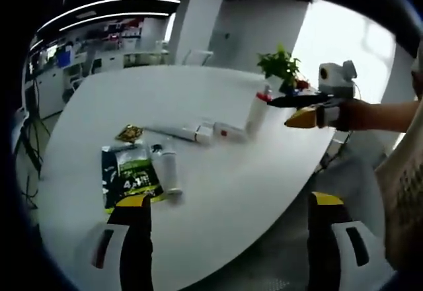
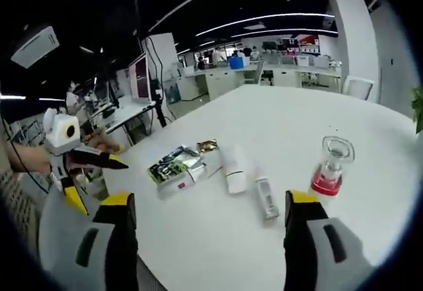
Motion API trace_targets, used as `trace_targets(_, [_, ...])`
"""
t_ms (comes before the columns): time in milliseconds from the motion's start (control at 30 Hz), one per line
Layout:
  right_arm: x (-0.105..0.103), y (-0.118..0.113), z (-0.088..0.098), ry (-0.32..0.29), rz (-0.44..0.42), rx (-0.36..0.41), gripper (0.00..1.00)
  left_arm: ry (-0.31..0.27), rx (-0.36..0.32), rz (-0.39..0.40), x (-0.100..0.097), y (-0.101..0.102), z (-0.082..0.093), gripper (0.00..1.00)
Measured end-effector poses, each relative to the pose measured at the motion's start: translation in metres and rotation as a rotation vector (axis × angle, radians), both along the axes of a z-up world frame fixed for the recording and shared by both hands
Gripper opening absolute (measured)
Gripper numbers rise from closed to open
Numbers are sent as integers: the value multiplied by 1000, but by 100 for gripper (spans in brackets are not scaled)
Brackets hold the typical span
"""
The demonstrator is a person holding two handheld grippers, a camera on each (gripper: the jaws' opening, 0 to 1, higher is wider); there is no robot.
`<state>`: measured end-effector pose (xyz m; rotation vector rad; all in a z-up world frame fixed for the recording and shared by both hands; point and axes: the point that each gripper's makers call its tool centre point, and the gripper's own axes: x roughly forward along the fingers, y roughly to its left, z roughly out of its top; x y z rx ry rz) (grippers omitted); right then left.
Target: Arrange the skincare products in the storage area until every visible bottle or jar stands upright without overlapping.
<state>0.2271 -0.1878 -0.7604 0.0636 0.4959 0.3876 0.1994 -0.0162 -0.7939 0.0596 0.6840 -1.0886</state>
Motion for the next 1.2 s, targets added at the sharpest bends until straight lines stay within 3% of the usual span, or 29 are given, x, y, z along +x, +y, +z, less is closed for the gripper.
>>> trace_targets(167, [28, 10, 2, 6, 35, 3, 95, 9, -21, 9, 1, 1, 2, 97])
trace_targets(467, [68, 22, -12, 42, 89, -41, 94, 24, -41, 28, 2, 2, 3, 95])
trace_targets(800, [95, 31, -33, 93, 125, -89, 90, 32, -19, 17, -2, 1, 2, 95])
trace_targets(1200, [122, 33, -56, 132, 133, -147, 77, 58, -11, 13, -5, 1, 0, 95])
